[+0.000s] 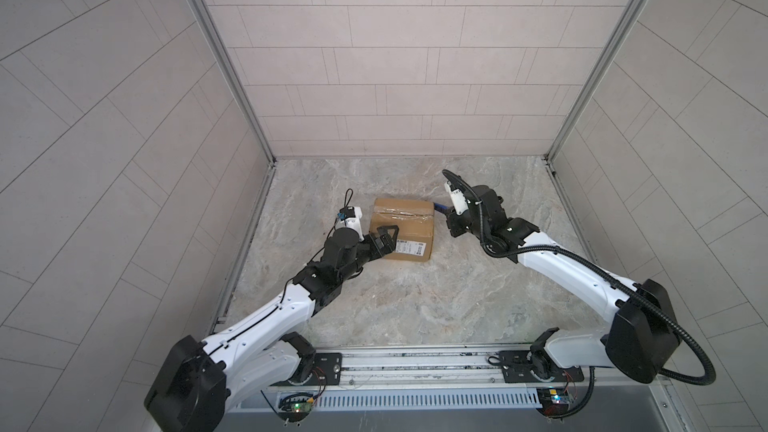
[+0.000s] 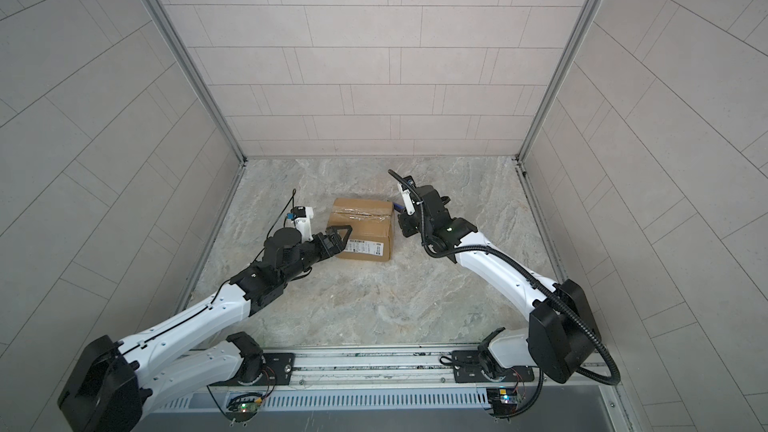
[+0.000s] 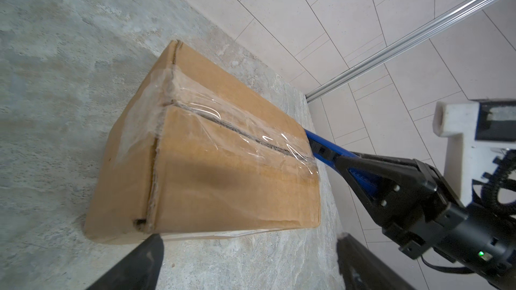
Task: Unpack the express box
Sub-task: 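Brace the box's near end with the left gripper while the right brings the knife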
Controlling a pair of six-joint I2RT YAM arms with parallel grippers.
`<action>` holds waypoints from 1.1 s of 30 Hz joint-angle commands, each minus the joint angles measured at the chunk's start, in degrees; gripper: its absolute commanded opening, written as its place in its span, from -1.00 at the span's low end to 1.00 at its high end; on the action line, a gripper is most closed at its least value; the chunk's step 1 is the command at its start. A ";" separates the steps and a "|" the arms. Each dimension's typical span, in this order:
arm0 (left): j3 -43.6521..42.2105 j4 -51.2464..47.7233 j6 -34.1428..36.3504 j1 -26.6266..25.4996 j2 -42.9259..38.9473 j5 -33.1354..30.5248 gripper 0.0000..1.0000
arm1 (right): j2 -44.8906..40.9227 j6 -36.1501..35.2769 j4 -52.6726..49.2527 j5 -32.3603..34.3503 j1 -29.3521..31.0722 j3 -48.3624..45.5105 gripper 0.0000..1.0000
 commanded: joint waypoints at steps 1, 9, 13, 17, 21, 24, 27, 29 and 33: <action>2.40 0.27 2.80 1.35 1.58 -0.36 1.00 | -4.00 2.30 0.12 -1.83 -0.02 -1.41 -1.00; 4.99 1.15 4.93 4.72 6.70 2.47 1.00 | -7.66 4.81 -2.10 -2.04 0.23 -3.10 -1.00; 6.22 1.31 5.98 5.60 9.01 2.11 1.00 | -8.58 5.07 -3.18 0.30 0.24 -2.52 -1.00; 7.01 3.97 5.45 5.61 11.66 3.30 1.00 | -7.76 6.03 -3.08 -1.79 1.06 -1.56 -1.00; 8.59 5.55 5.29 5.61 14.25 3.66 0.99 | -7.75 7.00 -2.84 -1.68 1.83 -1.84 -1.00; 9.99 6.58 5.35 5.61 16.31 4.28 0.99 | -8.23 7.60 -3.53 -0.42 2.06 -1.95 -1.00; 11.90 7.50 5.19 5.61 18.50 5.53 1.00 | -9.58 8.29 -4.75 1.90 2.13 -1.76 -1.00; 13.17 6.88 5.35 5.61 19.39 6.18 1.00 | -10.73 8.62 -6.40 4.54 2.08 -1.18 -1.00; 13.73 5.25 6.14 7.97 18.12 6.27 1.00 | -12.86 7.92 -9.55 8.00 2.21 0.99 -1.00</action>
